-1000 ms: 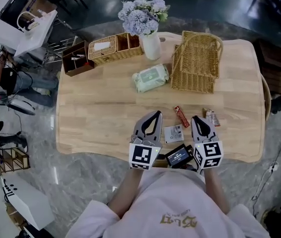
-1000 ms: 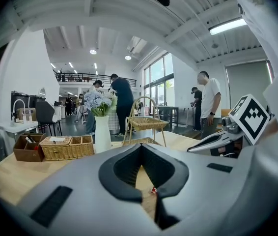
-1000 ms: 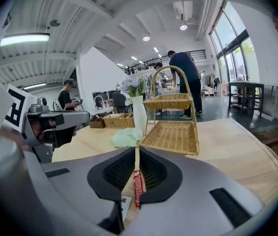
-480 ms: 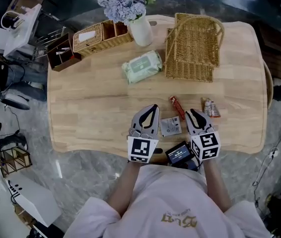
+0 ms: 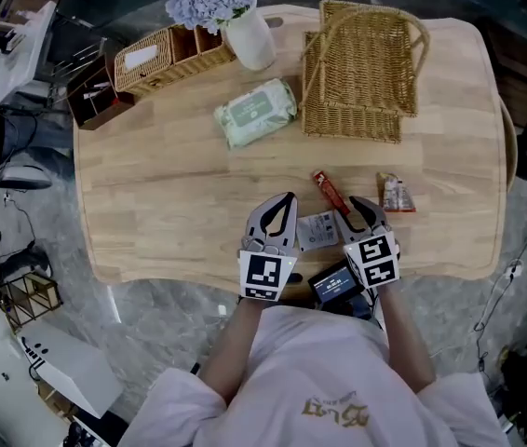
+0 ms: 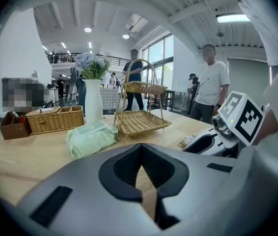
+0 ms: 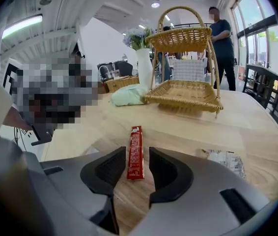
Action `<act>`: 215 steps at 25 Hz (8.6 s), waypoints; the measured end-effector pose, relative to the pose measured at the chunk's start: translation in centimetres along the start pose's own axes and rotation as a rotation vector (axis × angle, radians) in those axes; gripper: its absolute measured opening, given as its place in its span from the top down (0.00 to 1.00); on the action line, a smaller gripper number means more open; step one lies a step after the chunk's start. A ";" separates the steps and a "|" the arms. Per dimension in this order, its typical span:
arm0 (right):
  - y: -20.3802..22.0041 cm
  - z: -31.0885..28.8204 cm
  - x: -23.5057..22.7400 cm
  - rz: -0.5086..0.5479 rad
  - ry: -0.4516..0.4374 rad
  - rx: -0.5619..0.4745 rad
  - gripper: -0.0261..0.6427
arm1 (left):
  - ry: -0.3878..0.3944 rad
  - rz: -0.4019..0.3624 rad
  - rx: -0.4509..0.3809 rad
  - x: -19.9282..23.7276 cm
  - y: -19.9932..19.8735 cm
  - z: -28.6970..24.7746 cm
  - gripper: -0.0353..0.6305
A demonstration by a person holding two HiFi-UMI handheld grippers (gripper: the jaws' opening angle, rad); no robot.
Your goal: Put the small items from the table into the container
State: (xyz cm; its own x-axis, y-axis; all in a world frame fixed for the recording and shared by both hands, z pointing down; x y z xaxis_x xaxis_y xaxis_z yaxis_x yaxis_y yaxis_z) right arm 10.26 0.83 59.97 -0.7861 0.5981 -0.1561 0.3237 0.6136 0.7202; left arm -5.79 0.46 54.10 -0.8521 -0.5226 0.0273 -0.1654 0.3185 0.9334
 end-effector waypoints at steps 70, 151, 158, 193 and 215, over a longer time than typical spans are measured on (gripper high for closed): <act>-1.0 2.1 -2.0 -0.010 0.058 -0.003 0.79 | -0.011 -0.012 -0.091 -1.0 -4.7 2.3 0.96; -24.5 7.7 -9.3 0.239 0.373 -0.482 0.79 | -0.057 -0.064 -0.364 6.1 -17.4 -4.5 0.96; -21.7 10.4 -5.9 0.265 0.361 -0.516 0.90 | -0.081 -0.098 -0.368 5.0 -18.2 -1.3 0.96; -16.6 19.8 3.8 0.113 0.184 -0.713 0.92 | -0.233 -0.126 -0.519 -0.9 -20.7 13.6 0.96; -9.3 12.6 3.4 0.066 0.053 -0.384 0.92 | -0.225 -0.108 -0.335 -0.1 -12.0 9.8 0.96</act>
State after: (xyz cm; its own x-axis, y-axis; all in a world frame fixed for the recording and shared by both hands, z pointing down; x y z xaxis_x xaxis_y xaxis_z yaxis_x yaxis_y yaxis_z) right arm 11.22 3.67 44.19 -0.7992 0.5965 -0.0732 0.1622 0.3314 0.9295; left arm -8.63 4.44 39.39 -0.9321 -0.3414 -0.1213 -0.1209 -0.0226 0.9924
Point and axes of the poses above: the fingertips, and each gripper's own axes: z backward along the fingers, x to its left, y out of its underside, the point moved 6 cm from there along z, backward along the fingers, and after that the axes turned 4 degrees about -x, right-handed, at the moved point
